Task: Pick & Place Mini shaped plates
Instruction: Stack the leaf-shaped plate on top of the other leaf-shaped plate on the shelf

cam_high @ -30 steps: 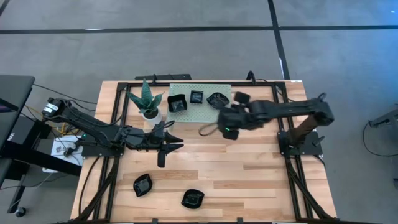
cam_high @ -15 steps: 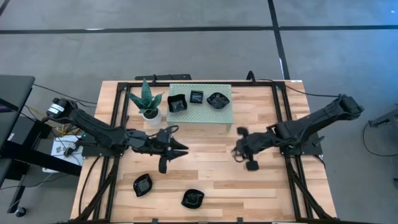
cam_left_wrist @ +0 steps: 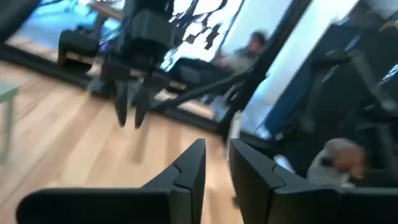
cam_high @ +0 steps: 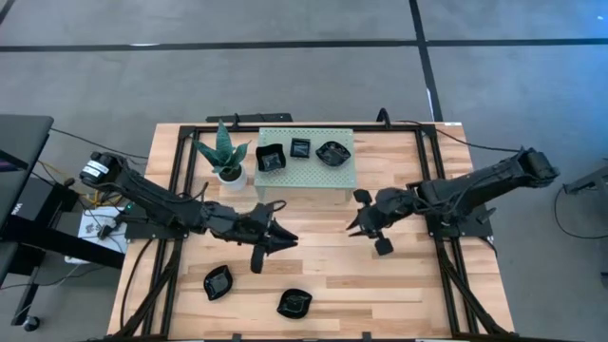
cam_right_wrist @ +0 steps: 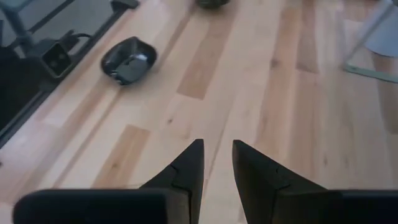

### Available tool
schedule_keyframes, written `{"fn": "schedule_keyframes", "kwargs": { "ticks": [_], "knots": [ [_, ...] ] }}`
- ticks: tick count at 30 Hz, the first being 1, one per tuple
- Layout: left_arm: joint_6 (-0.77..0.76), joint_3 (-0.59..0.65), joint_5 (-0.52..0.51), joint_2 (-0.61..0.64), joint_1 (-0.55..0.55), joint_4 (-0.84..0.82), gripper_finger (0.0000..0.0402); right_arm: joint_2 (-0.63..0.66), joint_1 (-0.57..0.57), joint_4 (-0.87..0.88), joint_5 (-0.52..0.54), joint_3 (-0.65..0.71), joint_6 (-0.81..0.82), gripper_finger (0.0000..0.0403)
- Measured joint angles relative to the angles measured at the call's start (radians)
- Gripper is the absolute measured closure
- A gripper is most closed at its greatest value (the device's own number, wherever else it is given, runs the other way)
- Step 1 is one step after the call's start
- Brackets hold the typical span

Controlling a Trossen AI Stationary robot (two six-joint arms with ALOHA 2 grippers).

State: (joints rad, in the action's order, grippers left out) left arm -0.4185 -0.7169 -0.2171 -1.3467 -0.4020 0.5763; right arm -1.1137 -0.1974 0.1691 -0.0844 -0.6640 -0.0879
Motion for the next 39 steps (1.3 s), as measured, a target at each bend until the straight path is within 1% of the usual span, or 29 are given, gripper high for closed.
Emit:
{"fn": "schedule_keyframes", "kwargs": {
  "ticks": [5,8,10,12,14,18,23,27,30,34,39],
  "knots": [
    [-0.015,-0.211,-0.096,0.004,-0.046,-0.464,0.0339,0.000,0.056,0.002,0.000,0.000,0.000,0.0324],
    [-0.127,-0.302,-0.141,0.005,-0.074,-0.695,0.0337,0.000,0.083,0.004,0.000,0.000,0.000,0.0324],
    [-0.219,-0.313,-0.158,0.005,-0.092,-0.768,0.0334,0.000,0.098,0.003,0.000,0.000,0.000,0.0324],
    [-0.271,-0.303,-0.172,-0.004,-0.109,-0.780,0.0330,0.000,0.111,0.001,0.000,0.000,0.000,0.0324],
    [-0.270,-0.283,-0.204,-0.031,-0.122,-0.776,0.0328,0.000,0.121,-0.002,0.000,0.000,0.000,0.0324],
    [-0.277,-0.263,-0.194,-0.132,-0.124,-0.781,0.0328,-0.005,0.136,-0.052,-0.001,0.000,0.000,0.0324],
    [-0.306,-0.263,-0.089,-0.245,-0.129,-0.763,0.0327,-0.044,0.141,-0.159,-0.001,-0.001,0.003,0.0324],
    [-0.437,-0.263,0.033,-0.313,-0.123,-0.748,0.0327,-0.098,0.132,-0.185,-0.001,-0.001,0.029,0.0324],
    [-0.526,-0.263,0.083,-0.376,-0.126,-0.730,0.0327,-0.134,0.132,-0.185,-0.002,-0.001,0.035,0.0324],
    [-0.528,-0.263,0.137,-0.448,-0.136,-0.668,0.0327,-0.161,0.132,-0.184,-0.003,-0.001,0.037,0.0324],
    [-0.532,-0.263,0.174,-0.497,-0.134,-0.651,0.0327,-0.168,0.132,-0.187,-0.004,-0.001,0.037,0.0324]
  ]
}}
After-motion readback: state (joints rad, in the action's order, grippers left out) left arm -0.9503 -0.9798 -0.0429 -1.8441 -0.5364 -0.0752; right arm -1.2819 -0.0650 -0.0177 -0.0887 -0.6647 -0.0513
